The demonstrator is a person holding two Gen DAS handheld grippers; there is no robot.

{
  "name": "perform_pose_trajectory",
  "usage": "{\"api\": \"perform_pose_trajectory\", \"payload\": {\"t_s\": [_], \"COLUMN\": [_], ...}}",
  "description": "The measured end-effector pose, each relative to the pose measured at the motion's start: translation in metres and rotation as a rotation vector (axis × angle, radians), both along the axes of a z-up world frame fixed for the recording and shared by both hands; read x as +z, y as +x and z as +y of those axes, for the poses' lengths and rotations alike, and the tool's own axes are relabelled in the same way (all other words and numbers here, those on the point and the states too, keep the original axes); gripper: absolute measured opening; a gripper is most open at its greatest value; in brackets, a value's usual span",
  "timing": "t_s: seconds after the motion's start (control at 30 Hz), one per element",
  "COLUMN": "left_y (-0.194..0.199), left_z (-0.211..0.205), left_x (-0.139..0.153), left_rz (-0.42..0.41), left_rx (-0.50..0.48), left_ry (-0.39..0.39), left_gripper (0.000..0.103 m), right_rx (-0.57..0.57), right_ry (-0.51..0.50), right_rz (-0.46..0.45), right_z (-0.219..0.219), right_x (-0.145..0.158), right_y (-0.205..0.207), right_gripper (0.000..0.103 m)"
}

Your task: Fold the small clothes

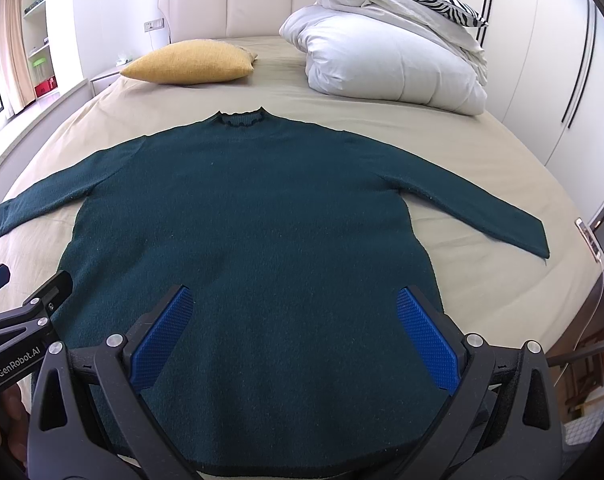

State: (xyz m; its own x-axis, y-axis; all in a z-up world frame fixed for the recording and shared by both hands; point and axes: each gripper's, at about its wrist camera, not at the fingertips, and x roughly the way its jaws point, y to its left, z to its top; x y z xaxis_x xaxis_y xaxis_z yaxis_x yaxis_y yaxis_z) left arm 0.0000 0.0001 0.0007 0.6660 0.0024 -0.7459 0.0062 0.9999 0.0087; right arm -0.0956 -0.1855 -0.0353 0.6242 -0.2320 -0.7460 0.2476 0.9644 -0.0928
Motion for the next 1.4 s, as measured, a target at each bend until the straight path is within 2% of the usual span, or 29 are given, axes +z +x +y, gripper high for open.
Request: {"api": "perform_pose_trajectory", "payload": {"t_s": [1.4], "left_y": [0.0003], "left_z": [0.0001], "left_x": [-0.0005], "left_rz": [0.004], "left_rx": [0.000], "left_ry": [-0.002], "left_gripper": [0.103], "right_rx": [0.001], "right_ry": [0.005], "right_rz": [0.020], "right_z": [-0.0013], "right_x": [-0.0083], "right_y": [0.0050], "right_gripper": [0.103]}}
